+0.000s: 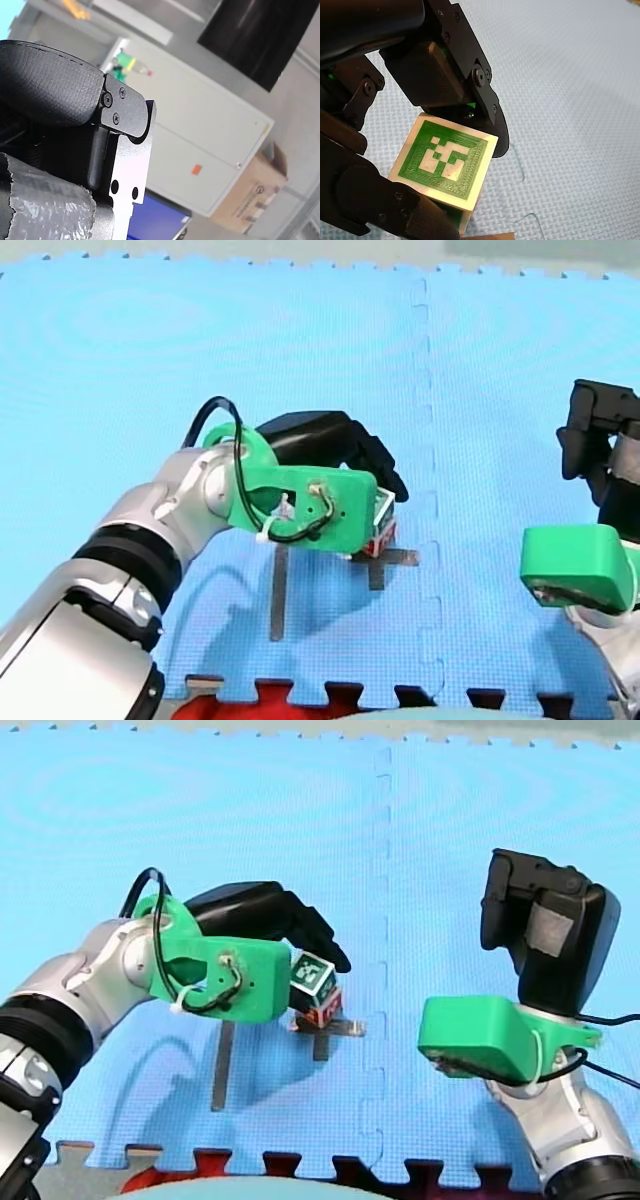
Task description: Stack cube left
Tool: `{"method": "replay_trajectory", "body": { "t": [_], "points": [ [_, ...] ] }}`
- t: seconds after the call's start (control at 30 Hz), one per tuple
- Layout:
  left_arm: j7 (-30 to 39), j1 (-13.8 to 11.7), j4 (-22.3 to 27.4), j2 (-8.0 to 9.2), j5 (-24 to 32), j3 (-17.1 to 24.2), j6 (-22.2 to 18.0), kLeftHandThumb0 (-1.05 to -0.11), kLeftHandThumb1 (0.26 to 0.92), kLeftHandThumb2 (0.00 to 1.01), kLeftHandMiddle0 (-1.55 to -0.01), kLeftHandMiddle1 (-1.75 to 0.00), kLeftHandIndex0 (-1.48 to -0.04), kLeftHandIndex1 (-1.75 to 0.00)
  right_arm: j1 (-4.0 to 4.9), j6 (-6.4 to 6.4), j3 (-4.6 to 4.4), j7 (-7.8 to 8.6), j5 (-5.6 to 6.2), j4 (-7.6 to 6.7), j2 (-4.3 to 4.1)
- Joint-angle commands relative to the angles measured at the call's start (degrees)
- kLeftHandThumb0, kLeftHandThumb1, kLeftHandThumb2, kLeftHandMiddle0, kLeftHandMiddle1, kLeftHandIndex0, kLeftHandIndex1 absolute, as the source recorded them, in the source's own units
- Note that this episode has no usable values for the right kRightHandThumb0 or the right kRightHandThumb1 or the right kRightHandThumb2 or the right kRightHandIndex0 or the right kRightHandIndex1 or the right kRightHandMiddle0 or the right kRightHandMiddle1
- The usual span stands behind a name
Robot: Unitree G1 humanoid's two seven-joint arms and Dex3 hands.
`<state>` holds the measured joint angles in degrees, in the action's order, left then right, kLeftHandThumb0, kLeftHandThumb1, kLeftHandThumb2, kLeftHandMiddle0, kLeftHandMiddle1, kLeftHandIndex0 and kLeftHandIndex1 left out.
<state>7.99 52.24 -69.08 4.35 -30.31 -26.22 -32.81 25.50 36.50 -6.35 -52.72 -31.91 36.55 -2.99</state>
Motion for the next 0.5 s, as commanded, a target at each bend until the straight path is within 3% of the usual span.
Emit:
{"method": "replay_trajectory", "body": {
  "t": [0.0, 0.23, 0.47],
  "points": [
    [-0.6, 0.2, -0.5, -0.06, -0.2, -0.1, -0.2, -0.473, 0.785, 0.00, -0.90, -1.67, -1.32, -0.01, -0.01, 0.33, 0.05, -0.16, 0.28, 0.19, 0.10],
    [-1.5, 0.5, -0.8, -0.24, -0.8, -0.3, -0.6, -0.475, 0.786, 0.00, -0.92, -1.59, -1.32, -0.01, -0.43, 0.19, 0.00, -0.08, 0.37, -0.43, 0.42],
    [-3.6, 0.6, -1.3, -0.41, -1.4, -0.6, -1.2, -0.466, 0.791, 0.00, -0.90, -1.63, -1.32, 0.00, -1.05, 0.18, -0.15, -0.26, 0.00, -1.15, 0.53]
  ]
}}
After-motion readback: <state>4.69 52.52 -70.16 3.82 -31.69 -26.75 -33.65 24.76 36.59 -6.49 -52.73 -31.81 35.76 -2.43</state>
